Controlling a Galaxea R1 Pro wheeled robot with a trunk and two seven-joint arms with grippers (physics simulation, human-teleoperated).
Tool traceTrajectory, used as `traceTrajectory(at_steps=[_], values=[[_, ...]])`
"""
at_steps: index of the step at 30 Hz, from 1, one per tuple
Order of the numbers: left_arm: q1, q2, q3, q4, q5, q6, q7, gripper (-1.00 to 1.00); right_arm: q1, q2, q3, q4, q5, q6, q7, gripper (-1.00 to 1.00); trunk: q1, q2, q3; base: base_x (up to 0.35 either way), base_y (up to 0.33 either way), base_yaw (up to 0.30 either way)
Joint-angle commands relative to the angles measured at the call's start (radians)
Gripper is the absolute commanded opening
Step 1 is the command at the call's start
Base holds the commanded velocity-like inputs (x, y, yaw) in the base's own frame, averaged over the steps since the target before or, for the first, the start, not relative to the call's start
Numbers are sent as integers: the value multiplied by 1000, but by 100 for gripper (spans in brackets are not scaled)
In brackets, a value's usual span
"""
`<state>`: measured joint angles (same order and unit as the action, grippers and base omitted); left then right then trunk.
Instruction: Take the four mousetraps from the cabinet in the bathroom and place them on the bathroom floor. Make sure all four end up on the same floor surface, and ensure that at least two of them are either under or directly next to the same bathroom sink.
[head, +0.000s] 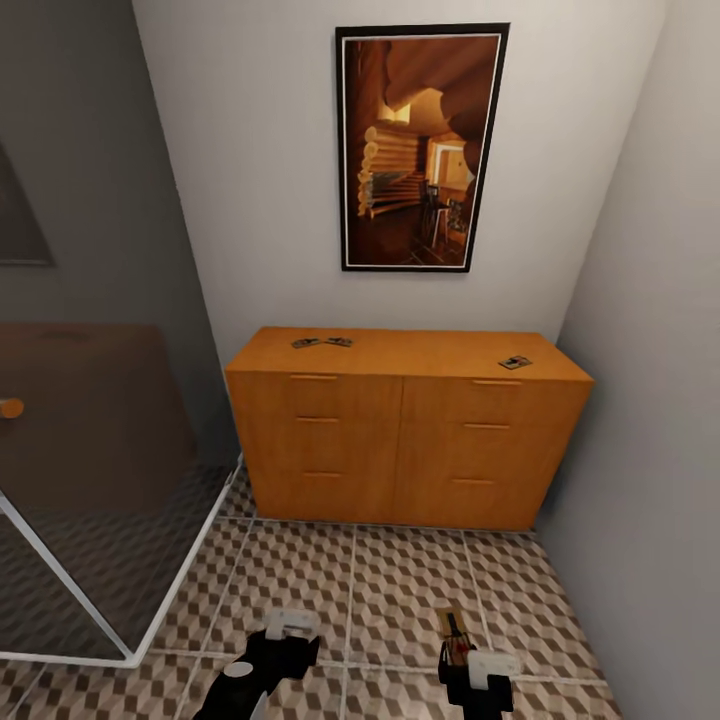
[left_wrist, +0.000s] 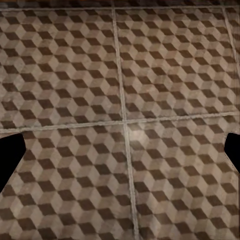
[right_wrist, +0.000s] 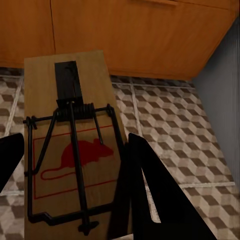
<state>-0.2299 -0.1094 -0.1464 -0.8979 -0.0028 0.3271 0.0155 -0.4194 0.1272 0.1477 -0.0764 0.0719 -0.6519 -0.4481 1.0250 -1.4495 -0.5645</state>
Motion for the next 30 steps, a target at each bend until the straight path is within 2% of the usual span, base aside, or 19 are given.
traceTrajectory(at_steps=[1, 10, 15, 18, 30], values=[[0, 0, -1, -4, 0, 6, 1, 100, -1, 0, 4, 1, 5, 0, -9, -100, 0, -1, 0, 0, 0, -203], [0, 1, -13, -83, 0, 7, -1, 100, -1, 1, 4, 1, 5, 0, -9, -100, 0, -1, 11, 0, 0, -213], [0, 5, -75, -102, 0, 7, 0, 100, -1, 1, 4, 1, 5, 0, -9, -100, 0, -1, 16, 0, 0, -212], [0, 6, -90, -108, 0, 7, 0, 100, -1, 1, 4, 1, 5, 0, -9, -100, 0, -1, 20, 8, 0, -210], [0, 7, -96, -122, 0, 9, -3, 100, -1, 2, 5, 3, 5, 0, -9, -100, 0, -1, 34, 156, 0, -207]])
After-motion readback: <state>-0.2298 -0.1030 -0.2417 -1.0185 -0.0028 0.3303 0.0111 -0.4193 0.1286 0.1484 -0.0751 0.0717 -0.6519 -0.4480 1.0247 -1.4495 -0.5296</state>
